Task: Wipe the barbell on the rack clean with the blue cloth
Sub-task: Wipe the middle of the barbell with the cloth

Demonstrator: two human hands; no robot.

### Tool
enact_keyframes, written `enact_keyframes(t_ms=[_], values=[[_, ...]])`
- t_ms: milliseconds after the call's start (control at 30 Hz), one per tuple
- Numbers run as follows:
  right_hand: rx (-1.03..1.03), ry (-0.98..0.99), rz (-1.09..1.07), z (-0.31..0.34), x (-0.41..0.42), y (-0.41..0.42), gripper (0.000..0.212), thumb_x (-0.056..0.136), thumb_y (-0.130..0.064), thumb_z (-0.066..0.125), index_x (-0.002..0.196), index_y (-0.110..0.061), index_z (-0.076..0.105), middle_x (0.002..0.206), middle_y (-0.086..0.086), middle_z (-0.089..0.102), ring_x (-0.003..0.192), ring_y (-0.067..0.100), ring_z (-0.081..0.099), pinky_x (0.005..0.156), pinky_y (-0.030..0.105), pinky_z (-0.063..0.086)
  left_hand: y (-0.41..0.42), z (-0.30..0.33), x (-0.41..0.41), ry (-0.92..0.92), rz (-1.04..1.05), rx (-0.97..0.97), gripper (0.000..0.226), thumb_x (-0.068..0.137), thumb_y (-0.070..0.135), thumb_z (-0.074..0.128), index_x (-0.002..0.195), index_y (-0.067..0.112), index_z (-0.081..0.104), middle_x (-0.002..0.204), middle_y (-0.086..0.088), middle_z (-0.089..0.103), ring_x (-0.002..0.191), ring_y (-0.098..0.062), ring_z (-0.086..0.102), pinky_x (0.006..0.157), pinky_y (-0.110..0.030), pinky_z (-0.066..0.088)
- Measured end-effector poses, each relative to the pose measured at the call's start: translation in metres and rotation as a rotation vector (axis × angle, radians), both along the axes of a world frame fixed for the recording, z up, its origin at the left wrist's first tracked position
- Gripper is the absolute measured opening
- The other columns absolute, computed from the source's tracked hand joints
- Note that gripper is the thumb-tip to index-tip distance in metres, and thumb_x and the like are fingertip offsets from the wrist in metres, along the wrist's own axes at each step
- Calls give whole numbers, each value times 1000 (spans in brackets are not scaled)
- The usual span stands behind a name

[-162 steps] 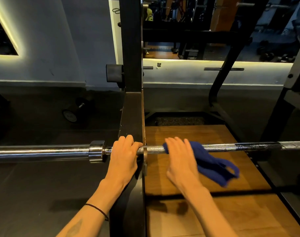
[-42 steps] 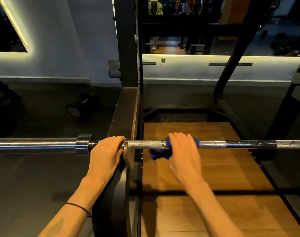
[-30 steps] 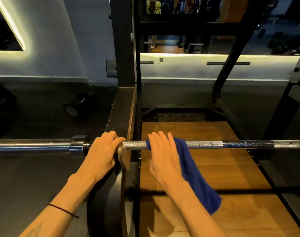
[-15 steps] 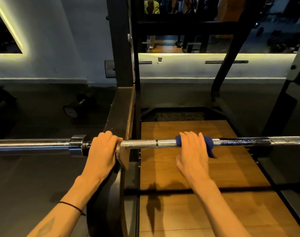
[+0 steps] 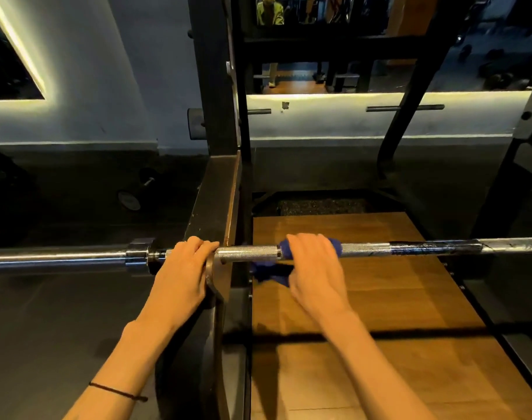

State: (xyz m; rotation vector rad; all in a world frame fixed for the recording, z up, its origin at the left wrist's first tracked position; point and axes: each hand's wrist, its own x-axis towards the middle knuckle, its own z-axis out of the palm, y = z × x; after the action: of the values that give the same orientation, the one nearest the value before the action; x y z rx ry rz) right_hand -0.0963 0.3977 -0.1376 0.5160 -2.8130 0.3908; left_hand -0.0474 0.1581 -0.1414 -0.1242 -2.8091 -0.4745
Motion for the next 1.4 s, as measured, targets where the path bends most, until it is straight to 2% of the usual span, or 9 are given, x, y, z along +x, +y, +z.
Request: enact_keyframes(t_ms=[200,367,467,633,733,900,1067,1233,1400], values=[[51,62,-160,-13,-12,71,44,67,-5,83,101,-22,61,95,-1,62,88,22,59,86,38,52,5,32,-4,-166,106,174,32,100,25,53,132,30,57,125,5,64,117,-18,59,98,-38,49],[-40,138,-133,-28,-15,70,47,62,5,81,99,-16,61,94,4,60,85,25,56,80,43,52,45,69,5,244,140,365,26,99,20,49,121,26,62,114,12,64,104,-4,59,89,-25,48],[-51,149,-124,-31,-14,69,49,62,4,80,102,-14,61,95,4,61,87,26,57,84,42,51,91,76,-5,228,-21,181,23,101,27,48,120,27,62,112,11,61,105,-8,56,88,-32,48],[13,57,-140,-27,-10,66,63,57,-6,89,113,-15,61,106,3,62,99,25,58,94,40,50,123,35,-49,-111,-94,-188,35,105,35,39,132,17,53,125,-2,57,117,-20,54,107,-37,39],[67,48,-192,-29,-9,62,73,61,-17,93,126,-16,59,116,1,63,110,22,58,106,38,45,117,17,-53,-184,-122,-341,31,108,34,33,123,22,57,112,-1,61,107,-21,57,109,-42,38],[104,77,-154,-25,-9,31,57,69,-16,82,121,-16,60,116,3,62,115,26,57,119,44,30,116,12,-49,-139,-142,-299,32,104,38,44,128,19,53,117,-1,60,102,-19,57,93,-35,45],[37,107,-19,-28,1,-8,59,48,-27,94,99,-12,69,96,8,69,94,31,67,101,51,52,125,6,-39,-117,-63,-402,31,98,20,51,129,18,47,126,-4,55,112,-21,55,99,-35,42],[96,98,53,-19,0,23,63,60,-18,82,119,-16,60,107,1,62,101,25,59,104,42,46,118,-4,-36,10,-59,-155,31,96,26,60,126,22,56,116,1,61,109,-18,57,99,-33,40],[82,89,-86,-16,-14,100,46,64,-20,79,106,-20,60,100,-2,58,96,25,55,96,39,45,115,-17,-36,153,-93,1,29,80,18,80,106,18,68,93,2,69,87,-20,65,83,-37,53]])
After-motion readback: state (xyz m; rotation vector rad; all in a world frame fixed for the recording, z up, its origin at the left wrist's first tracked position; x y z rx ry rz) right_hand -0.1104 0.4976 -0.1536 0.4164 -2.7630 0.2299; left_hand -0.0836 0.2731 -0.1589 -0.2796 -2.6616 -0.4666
